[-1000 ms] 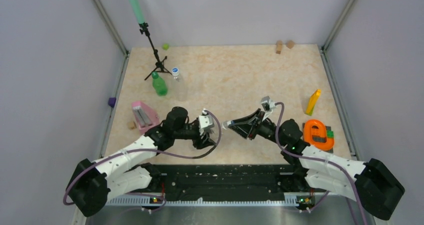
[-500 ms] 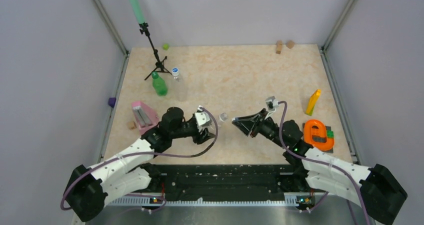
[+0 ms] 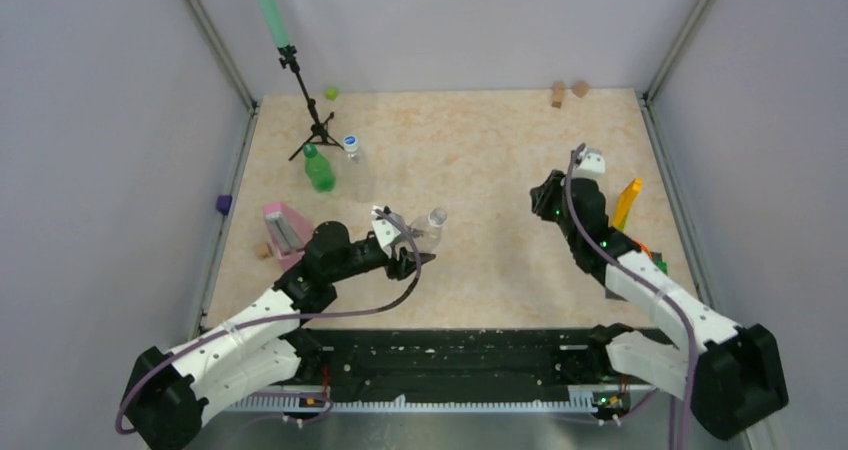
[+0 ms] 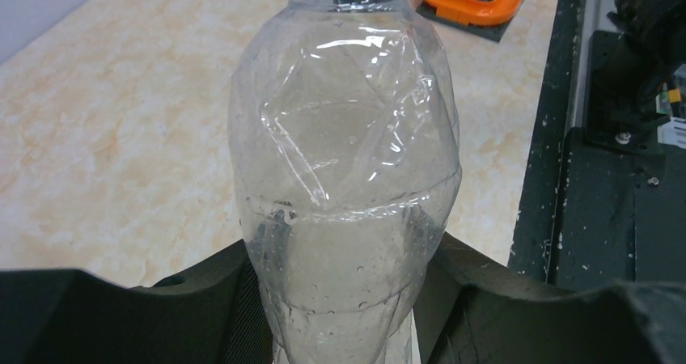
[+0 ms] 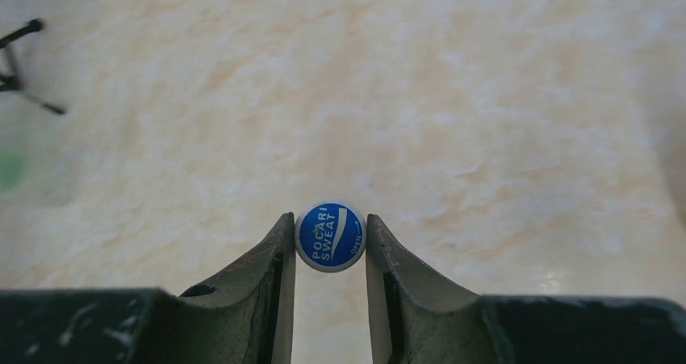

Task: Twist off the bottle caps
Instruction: Place the bottle cap at the center of the board.

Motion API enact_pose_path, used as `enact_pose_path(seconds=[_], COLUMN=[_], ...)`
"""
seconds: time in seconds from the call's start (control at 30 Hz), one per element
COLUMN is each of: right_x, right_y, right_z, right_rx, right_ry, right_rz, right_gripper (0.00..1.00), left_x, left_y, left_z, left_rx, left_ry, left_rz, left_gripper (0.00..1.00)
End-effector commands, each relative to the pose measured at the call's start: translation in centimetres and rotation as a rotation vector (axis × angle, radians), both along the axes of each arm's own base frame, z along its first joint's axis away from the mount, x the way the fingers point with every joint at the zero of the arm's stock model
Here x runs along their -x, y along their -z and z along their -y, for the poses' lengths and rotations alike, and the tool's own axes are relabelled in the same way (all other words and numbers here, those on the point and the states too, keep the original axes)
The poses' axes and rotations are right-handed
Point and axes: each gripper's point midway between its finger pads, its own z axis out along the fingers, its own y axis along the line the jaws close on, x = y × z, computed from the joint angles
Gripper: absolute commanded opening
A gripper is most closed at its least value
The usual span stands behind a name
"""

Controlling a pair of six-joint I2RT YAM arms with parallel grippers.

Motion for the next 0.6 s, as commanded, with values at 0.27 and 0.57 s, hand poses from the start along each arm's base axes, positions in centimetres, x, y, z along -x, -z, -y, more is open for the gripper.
enact_pose_path(seconds=[0.27, 0.57], right_x=[-9.6, -12.7], right_y=[5.8, 9.6], right_z=[8.7, 11.0], right_rx=[0.170, 0.303], right_ry=[0.255, 0.334], right_rz=[-0.265, -0.375], right_gripper=[0.22, 0.24], left_x=[0.7, 0.9], left_y=[-2.5, -1.9], left_z=[0.2, -0.1], left_rx=[0.095, 0.055], left_ry=[0.028, 0.038], left_rz=[0.083, 0.084], left_gripper=[0.00, 0.00])
